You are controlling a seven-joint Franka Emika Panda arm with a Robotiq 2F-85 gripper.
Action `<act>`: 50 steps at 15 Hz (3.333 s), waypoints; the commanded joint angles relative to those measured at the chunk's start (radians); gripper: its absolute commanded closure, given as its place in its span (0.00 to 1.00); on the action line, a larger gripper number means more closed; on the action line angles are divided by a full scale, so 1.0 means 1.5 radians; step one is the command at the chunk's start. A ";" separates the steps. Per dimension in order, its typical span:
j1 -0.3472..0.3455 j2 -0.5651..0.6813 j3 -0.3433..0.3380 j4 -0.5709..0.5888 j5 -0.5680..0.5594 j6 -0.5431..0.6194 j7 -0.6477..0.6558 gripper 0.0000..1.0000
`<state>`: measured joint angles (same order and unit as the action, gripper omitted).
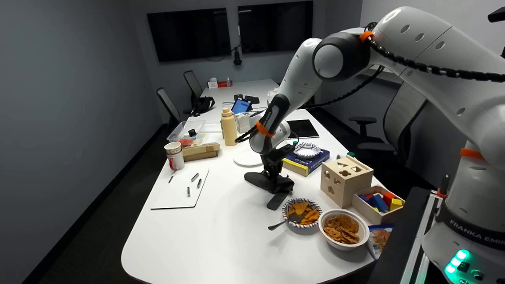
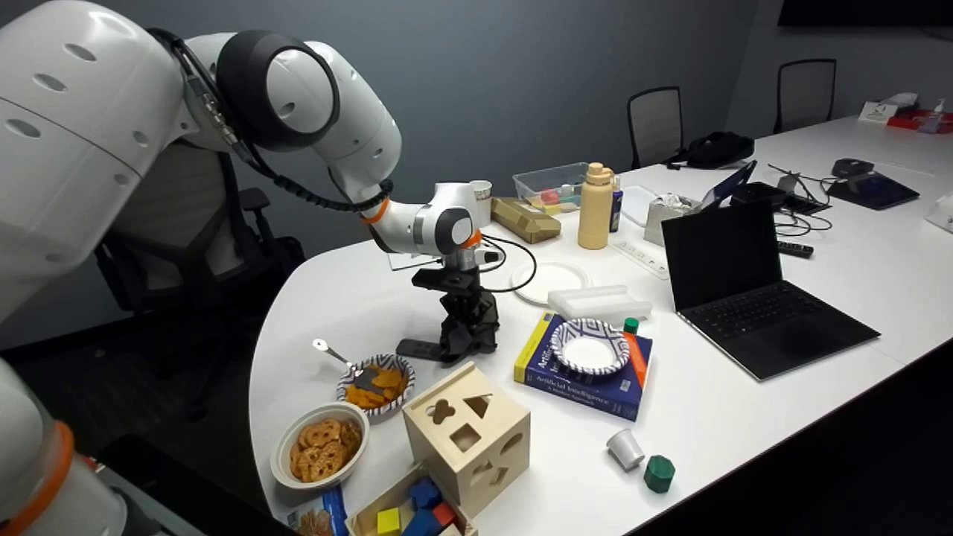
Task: Wipe the table with the grey towel
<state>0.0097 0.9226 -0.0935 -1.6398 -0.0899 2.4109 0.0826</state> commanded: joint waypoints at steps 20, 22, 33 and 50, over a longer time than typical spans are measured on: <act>-0.005 0.033 -0.045 0.025 0.026 -0.120 0.178 0.98; -0.007 0.023 -0.030 0.017 0.032 -0.079 0.161 0.98; 0.006 0.001 -0.021 -0.005 0.018 -0.223 0.121 0.98; 0.013 0.048 -0.066 0.039 0.010 -0.241 0.268 0.98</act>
<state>0.0406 0.9696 -0.2252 -1.6188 -0.0889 2.0103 0.5270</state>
